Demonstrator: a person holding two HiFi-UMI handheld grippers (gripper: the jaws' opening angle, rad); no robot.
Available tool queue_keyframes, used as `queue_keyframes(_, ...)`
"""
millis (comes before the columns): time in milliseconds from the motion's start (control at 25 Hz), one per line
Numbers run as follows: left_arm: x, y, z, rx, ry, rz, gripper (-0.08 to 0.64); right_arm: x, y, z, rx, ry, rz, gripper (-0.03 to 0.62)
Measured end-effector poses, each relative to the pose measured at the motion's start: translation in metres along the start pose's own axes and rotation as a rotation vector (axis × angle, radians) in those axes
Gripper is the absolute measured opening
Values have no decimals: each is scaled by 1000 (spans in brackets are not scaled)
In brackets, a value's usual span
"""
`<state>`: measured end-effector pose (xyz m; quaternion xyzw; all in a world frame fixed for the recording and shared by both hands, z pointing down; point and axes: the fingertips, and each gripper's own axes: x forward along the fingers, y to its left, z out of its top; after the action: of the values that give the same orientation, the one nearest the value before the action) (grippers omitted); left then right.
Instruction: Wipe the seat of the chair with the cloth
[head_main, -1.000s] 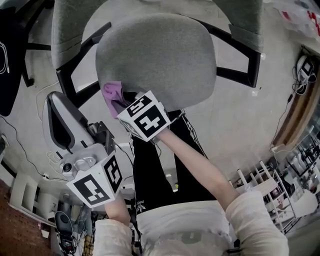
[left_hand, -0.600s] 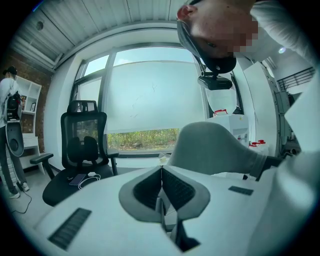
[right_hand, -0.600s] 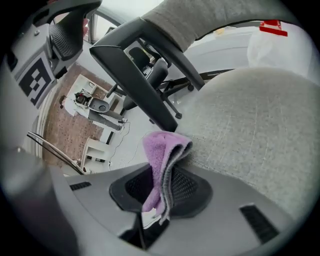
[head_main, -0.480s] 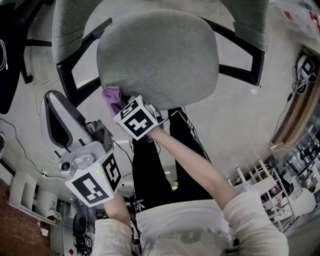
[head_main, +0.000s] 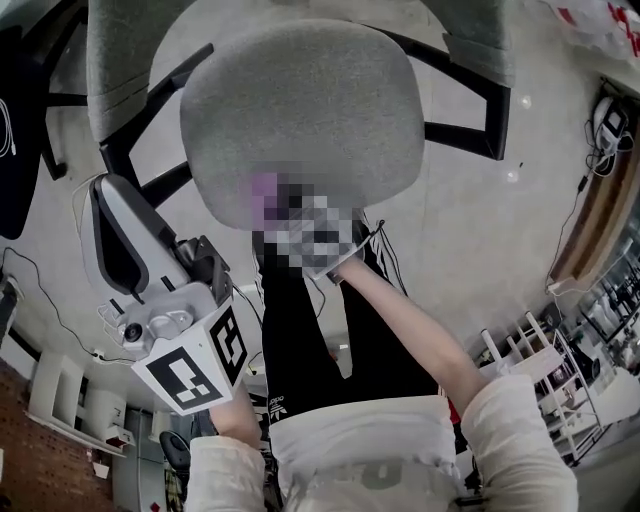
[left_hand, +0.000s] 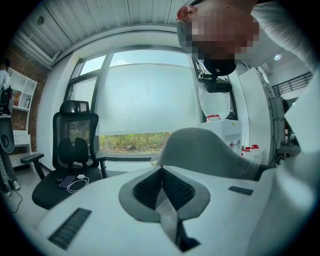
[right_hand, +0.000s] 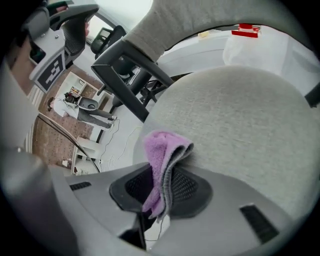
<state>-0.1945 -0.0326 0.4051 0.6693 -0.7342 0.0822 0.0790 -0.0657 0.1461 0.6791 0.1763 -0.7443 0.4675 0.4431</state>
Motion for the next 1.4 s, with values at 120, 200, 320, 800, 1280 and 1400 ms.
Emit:
queue_keyframes(120, 3, -17, 0, 1, 3, -21, 14, -27, -40, -20, 20, 14, -48, 87)
queue_keyframes(200, 4, -27, 0, 6, 5, -39, 12, -45, -64, -30, 38, 23, -86, 87)
queue_keyframes(320, 4, -31, 0, 21, 4, -59, 12, -64, -90, -42, 62, 37, -139, 87)
queue_keyframes(800, 9, -53, 10, 42, -9, -82, 13, -137, -186, -84, 167, 112, -356, 87)
queue_keyframes(1280, 10, -62, 9, 51, -8, -100, 12, -167, -224, -105, 245, 112, -440, 87)
queue_keyframes(1400, 9, -64, 9, 47, -9, -101, 12, -172, -232, -110, 253, 122, -460, 87)
